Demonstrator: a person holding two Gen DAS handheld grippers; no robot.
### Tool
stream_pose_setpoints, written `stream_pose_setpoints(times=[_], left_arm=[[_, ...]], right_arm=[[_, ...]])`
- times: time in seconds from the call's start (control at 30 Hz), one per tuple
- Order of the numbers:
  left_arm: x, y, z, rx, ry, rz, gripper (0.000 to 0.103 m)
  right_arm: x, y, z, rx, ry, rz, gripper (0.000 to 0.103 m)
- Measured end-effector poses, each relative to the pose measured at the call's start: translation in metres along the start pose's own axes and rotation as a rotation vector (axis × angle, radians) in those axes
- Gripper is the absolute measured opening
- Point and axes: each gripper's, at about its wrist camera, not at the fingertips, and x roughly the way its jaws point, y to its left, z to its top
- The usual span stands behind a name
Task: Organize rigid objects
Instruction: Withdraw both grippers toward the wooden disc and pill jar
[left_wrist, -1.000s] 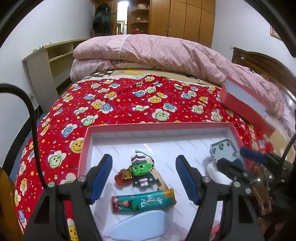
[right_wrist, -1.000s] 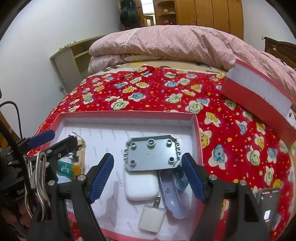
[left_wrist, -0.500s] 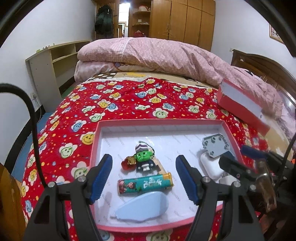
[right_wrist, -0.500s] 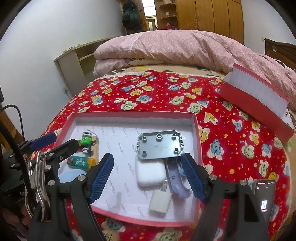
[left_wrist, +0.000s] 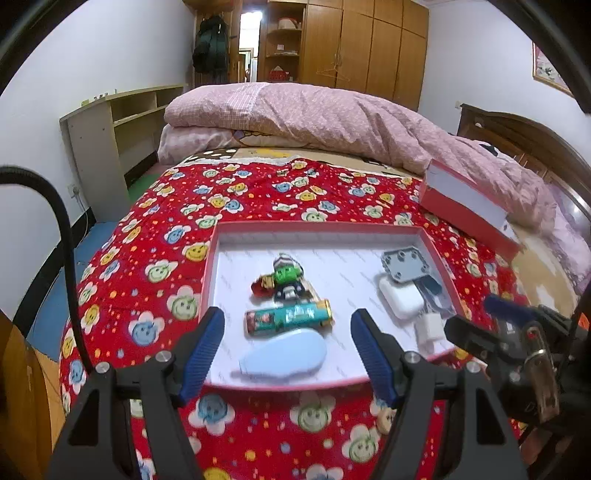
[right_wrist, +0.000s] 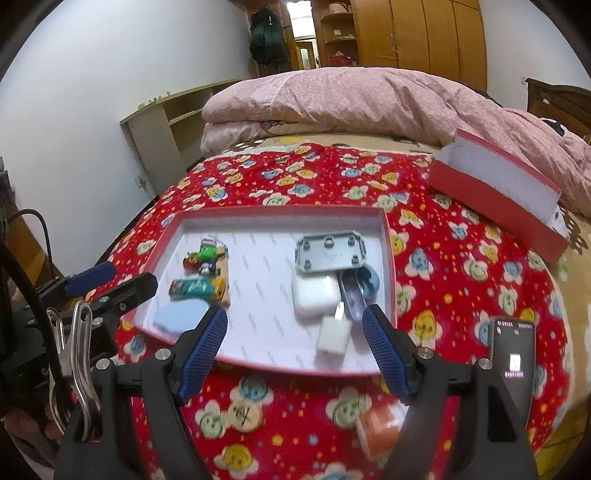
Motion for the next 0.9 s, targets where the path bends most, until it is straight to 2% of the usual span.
stream_pose_setpoints(times=[0.33, 0.63, 0.9], left_arm=[[-0.018, -0.004, -0.032, 0.004, 0.030, -0.010, 0.075], [-0.010, -0.009, -0.052, 0.011, 0.086, -0.034, 0.075], [-0.001, -0.028, -0.065, 0.056, 0.117, -0.054, 0.075]], right_arm=[[-0.019, -0.001, -0.039, 0.004, 0.032, 0.003, 0.077], [-0.019, -0.008, -0.079, -0.006, 0.102, -0.007, 0.077], [-0.018, -0.019, -0.116, 0.001, 0.162, -0.018, 0.077]])
